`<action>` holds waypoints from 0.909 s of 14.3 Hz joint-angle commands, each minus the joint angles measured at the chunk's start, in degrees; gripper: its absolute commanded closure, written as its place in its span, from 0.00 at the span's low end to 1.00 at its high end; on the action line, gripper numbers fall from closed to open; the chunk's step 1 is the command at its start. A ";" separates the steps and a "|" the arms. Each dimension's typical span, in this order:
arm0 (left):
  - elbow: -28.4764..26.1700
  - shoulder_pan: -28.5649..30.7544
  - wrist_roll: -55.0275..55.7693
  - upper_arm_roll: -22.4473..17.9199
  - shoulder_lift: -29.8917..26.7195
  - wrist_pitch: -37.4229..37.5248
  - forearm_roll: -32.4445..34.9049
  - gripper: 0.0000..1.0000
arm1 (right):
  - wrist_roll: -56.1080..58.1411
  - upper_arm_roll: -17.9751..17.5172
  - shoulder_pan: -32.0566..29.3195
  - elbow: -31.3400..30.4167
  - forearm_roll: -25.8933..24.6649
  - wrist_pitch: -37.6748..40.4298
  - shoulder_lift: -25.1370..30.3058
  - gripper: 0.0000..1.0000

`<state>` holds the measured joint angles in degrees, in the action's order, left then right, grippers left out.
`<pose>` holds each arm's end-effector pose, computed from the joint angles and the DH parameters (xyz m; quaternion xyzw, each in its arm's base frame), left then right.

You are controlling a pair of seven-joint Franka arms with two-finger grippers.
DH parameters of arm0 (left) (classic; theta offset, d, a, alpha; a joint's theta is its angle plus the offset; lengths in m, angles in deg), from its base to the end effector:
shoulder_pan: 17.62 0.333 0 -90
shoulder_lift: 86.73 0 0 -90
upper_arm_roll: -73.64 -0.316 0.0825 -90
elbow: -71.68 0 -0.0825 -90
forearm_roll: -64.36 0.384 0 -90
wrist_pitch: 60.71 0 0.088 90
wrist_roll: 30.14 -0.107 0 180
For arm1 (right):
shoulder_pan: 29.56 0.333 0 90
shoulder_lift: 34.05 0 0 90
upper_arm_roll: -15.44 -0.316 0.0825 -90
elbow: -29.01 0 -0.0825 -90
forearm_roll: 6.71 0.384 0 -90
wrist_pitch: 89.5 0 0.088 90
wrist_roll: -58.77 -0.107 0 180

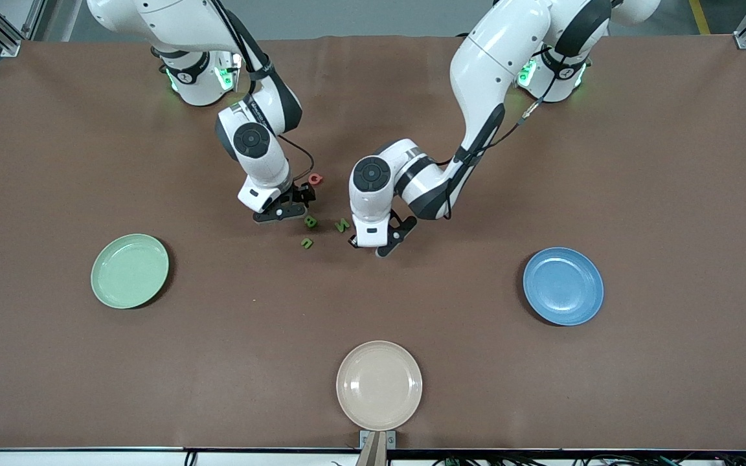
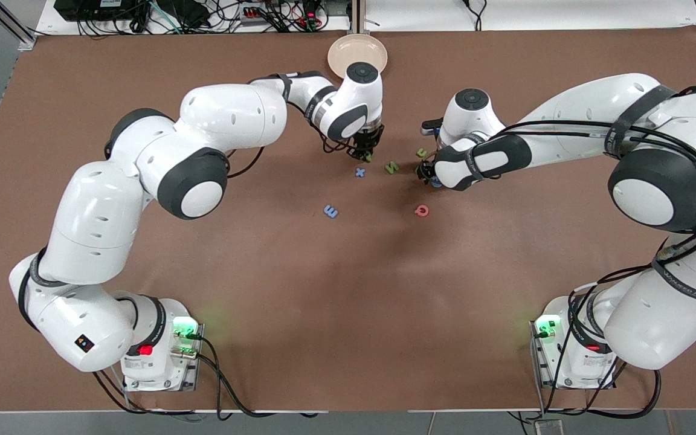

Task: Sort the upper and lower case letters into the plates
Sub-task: 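Grasp the blue C and green q with the right and left grippers, then carry the green q over the blue plate with the left gripper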

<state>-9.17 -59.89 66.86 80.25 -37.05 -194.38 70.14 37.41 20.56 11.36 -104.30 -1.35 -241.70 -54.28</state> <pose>0.4967 -0.5406 0.1886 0.9176 0.3963 0.0034 0.0309 0.4220 0.2990 0.1857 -0.9961 -0.0869 0.0120 0.0002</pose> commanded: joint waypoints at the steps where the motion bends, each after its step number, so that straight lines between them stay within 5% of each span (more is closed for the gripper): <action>1: -0.27 0.61 -0.15 -3.00 -5.55 3.15 2.73 1.00 | -0.70 0.42 0.75 1.02 0.00 -0.12 -1.48 0.13; 7: -6.94 11.92 -17.96 -4.68 -14.96 11.15 5.82 1.00 | -0.70 0.42 1.10 1.73 0.00 -0.12 -2.45 0.35; 13: -12.74 25.12 -27.45 -4.41 -14.27 6.34 11.71 1.00 | -0.70 0.42 1.27 1.73 0.00 -0.12 -2.45 0.60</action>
<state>-18.86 -37.53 43.15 75.07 -50.50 -185.33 80.10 37.41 20.54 12.06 -102.56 -1.35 -241.69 -56.44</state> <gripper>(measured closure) 0.718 0.524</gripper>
